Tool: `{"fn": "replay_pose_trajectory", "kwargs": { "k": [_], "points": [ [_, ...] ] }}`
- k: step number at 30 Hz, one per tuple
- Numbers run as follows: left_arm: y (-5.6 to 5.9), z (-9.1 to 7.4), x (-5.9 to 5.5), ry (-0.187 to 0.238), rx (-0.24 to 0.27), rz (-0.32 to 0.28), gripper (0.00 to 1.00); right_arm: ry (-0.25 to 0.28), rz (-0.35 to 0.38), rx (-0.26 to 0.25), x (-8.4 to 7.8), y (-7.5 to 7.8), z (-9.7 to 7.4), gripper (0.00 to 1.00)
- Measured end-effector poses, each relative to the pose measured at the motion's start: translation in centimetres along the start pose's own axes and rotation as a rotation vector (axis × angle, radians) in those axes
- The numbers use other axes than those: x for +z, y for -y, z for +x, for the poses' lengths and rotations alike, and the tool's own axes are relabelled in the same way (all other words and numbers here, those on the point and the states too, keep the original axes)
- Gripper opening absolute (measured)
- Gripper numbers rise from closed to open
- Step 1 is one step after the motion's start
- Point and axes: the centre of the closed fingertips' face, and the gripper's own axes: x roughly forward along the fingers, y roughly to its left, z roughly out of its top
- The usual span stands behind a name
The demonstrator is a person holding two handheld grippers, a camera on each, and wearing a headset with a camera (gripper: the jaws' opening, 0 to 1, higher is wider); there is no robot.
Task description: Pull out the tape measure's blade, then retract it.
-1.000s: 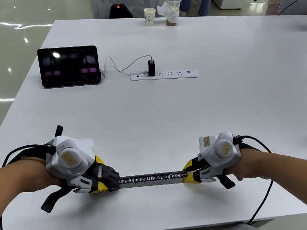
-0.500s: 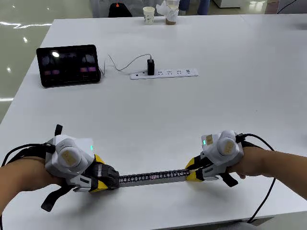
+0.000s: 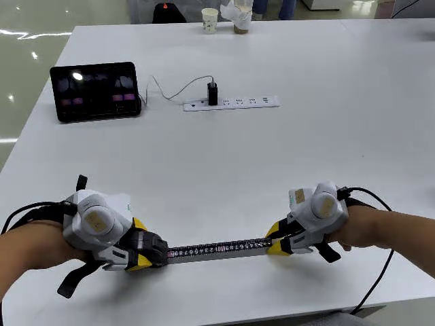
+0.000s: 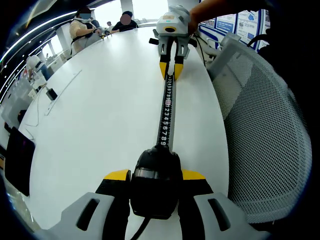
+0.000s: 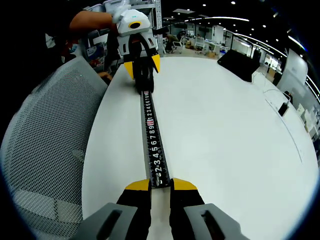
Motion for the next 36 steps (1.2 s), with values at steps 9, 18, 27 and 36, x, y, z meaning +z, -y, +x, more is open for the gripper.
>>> {"fn": "replay_pose_trajectory", "kwargs": {
  "k": [9,18,27,36],
  "points": [
    [0.0,0.0,0.0,-0.002,-0.002,0.002,0.31,-0.003,0.006,-0.006,-0.5,0.1,-0.3,0.1],
    [0.0,0.0,0.0,-0.001,0.001,0.001,0.31,-0.01,0.006,-0.008,-1.0,0.2,-0.6,0.1],
    [-0.1,0.1,0.0,-0.001,0.0,0.0,0.31,-0.013,0.012,-0.013,-1.4,0.2,-0.8,0.1],
    [0.0,0.0,0.0,-0.004,-0.001,0.003,0.31,-0.015,0.017,-0.018,-1.8,0.2,-1.2,0.1]
  ]
}}
